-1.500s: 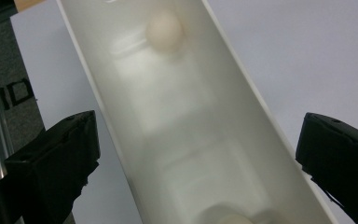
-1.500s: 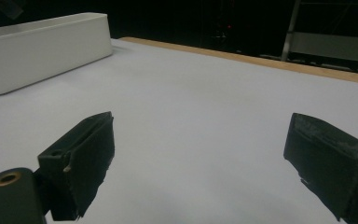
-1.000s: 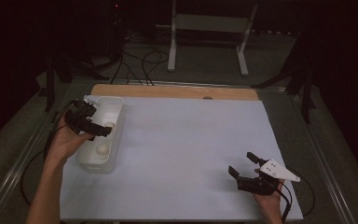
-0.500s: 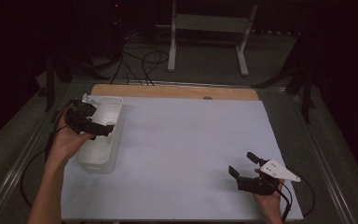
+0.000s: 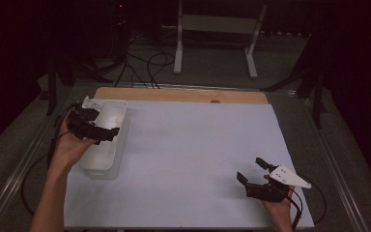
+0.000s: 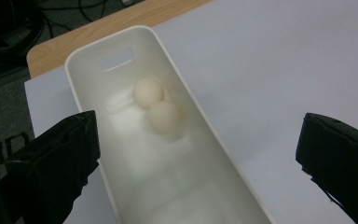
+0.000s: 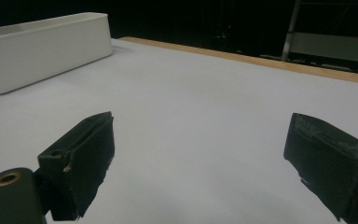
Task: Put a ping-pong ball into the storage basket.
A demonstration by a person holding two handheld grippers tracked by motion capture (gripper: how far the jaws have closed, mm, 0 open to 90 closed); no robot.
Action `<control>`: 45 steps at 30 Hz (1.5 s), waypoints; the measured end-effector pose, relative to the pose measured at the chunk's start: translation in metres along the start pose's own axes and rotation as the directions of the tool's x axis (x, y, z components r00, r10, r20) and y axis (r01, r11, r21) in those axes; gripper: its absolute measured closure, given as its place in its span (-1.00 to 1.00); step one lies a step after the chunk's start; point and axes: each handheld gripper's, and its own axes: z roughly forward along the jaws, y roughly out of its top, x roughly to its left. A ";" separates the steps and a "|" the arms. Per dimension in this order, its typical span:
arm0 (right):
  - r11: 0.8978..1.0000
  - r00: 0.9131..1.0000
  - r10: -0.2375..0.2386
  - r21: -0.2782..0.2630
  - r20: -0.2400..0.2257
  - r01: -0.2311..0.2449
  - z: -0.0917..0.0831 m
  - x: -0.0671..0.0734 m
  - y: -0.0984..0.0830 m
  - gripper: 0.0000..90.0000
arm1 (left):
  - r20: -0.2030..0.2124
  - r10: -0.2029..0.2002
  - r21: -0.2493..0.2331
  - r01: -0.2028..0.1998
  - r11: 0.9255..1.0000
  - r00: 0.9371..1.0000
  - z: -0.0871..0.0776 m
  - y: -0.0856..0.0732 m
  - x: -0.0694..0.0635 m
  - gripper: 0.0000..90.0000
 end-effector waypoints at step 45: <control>1.000 1.000 -0.001 0.001 -0.004 0.001 0.000 0.001 0.000 -0.81 | 0.072 -0.006 -0.271 0.025 0.962 0.997 -0.009 -0.046 -0.016 -0.99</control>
